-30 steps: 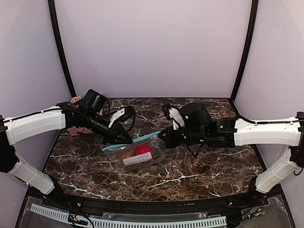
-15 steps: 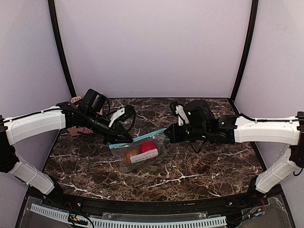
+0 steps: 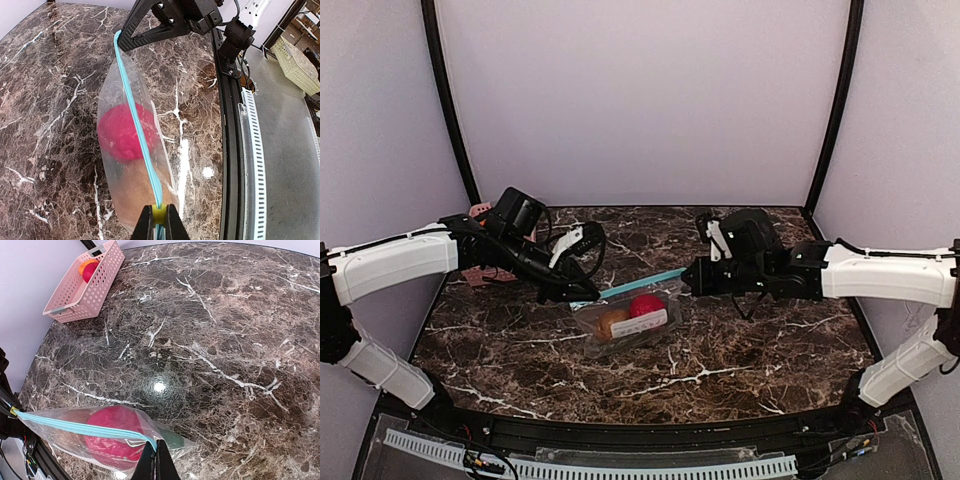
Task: Place the food in the zip-top bag and seal the zipper
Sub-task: Zip the zipper of the food storage bag, then reset both arms
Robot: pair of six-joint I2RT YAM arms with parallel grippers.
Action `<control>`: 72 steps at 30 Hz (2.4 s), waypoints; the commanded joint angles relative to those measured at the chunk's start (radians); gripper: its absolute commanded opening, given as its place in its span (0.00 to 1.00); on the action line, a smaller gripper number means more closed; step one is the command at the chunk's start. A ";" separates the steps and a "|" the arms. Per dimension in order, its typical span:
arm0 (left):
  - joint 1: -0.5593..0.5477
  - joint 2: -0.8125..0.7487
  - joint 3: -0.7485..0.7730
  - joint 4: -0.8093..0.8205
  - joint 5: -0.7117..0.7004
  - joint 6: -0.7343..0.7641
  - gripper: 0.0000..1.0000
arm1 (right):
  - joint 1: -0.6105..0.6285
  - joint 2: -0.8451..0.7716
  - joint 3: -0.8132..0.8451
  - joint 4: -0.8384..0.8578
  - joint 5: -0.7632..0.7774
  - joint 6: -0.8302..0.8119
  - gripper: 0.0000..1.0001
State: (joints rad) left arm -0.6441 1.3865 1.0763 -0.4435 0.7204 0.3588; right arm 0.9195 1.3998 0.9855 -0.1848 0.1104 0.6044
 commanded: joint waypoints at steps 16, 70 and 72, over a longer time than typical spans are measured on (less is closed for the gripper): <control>0.004 -0.020 0.002 -0.063 -0.013 0.007 0.01 | -0.076 -0.098 -0.056 -0.102 0.113 0.017 0.00; 0.053 0.077 -0.032 0.348 -0.611 -0.431 0.94 | -0.186 0.002 0.112 -0.189 0.028 -0.147 0.91; 0.088 0.025 -0.101 0.394 -0.623 -0.465 0.95 | -0.219 -0.011 0.084 -0.174 0.003 -0.155 0.94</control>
State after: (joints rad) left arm -0.6064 1.5177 1.0901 -0.1600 0.1627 -0.0158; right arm 0.7532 1.4227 1.1183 -0.3893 0.1608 0.4793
